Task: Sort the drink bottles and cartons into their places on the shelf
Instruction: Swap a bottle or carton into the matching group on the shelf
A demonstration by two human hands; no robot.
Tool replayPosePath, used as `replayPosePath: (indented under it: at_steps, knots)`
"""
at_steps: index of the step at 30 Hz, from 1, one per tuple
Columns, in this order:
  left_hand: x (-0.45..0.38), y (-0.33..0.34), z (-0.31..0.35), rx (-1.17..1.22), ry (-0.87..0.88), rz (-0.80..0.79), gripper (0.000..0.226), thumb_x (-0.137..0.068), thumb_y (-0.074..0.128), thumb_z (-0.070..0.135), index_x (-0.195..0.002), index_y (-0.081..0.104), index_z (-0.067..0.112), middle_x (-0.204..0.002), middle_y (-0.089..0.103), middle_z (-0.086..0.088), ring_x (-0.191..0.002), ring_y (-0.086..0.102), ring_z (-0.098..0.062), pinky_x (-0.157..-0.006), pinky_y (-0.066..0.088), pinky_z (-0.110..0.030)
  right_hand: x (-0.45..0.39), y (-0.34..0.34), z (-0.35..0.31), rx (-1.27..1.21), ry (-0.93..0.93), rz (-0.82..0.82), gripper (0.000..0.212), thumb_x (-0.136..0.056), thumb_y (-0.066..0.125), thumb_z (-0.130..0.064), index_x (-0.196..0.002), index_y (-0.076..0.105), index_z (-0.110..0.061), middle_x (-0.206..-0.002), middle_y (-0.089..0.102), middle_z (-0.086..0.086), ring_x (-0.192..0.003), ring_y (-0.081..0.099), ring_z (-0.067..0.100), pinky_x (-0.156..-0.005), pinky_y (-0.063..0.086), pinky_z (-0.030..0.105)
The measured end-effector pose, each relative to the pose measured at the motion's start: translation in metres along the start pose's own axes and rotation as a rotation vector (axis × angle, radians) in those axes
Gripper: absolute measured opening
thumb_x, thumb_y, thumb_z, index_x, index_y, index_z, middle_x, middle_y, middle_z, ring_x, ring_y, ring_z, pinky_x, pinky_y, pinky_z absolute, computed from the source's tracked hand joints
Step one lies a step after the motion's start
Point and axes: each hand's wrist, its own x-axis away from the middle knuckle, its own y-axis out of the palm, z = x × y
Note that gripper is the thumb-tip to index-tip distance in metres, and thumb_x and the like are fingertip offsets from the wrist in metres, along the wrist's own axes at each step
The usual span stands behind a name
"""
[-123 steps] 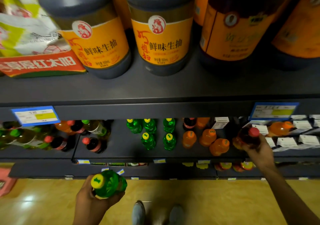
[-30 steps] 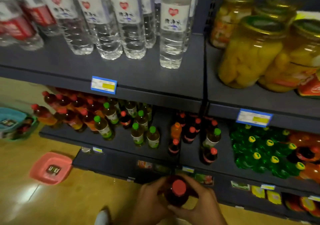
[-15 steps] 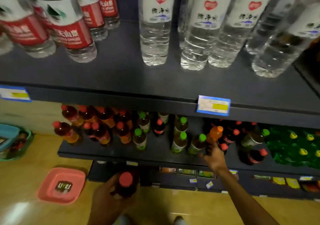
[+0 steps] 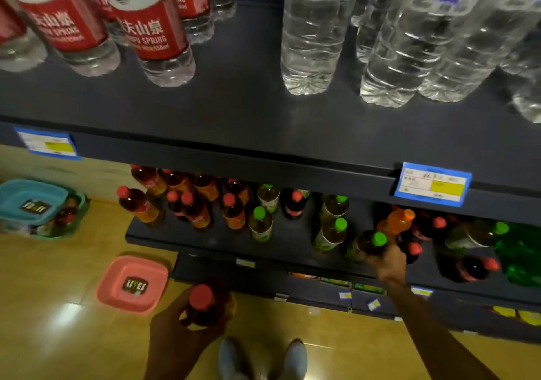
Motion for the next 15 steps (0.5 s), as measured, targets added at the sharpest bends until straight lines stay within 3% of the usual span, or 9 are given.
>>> replayPosePath:
  at_steps: [6, 11, 15]
  knots:
    - [-0.007, 0.000, 0.018, 0.075, 0.037, -0.004, 0.061, -0.043, 0.097, 0.000, -0.087, 0.066, 0.029, -0.068, 0.073, 0.005, -0.073, 0.068, -0.013, -0.056, 0.052, -0.005, 0.075, -0.017, 0.010, 0.169, -0.019, 0.008, 0.066, -0.056, 0.093, -0.028, -0.113, 0.065, -0.012, -0.091, 0.075, 0.021, -0.086, 0.069, 0.042, -0.066, 0.046, 0.035]
    - [-0.009, -0.007, 0.024, 0.076, 0.055, -0.027, 0.045, -0.047, 0.098, 0.008, -0.080, 0.069, 0.019, -0.071, 0.071, 0.023, -0.068, 0.067, -0.013, -0.055, 0.051, -0.005, 0.122, 0.008, -0.020, 0.127, -0.128, -0.005, 0.059, -0.053, 0.093, -0.027, -0.106, 0.068, -0.018, -0.075, 0.070, -0.002, -0.078, 0.071, 0.032, -0.067, 0.039, 0.023]
    - [-0.011, -0.017, 0.017, 0.096, 0.049, -0.032, 0.050, -0.045, 0.098, 0.007, -0.082, 0.070, 0.028, -0.074, 0.074, 0.017, -0.071, 0.069, -0.011, -0.055, 0.052, -0.007, 0.115, 0.050, -0.069, 0.020, -0.187, -0.054, 0.055, -0.063, 0.088, -0.024, -0.111, 0.065, -0.013, -0.094, 0.075, 0.007, -0.091, 0.070, 0.030, -0.072, 0.042, 0.022]
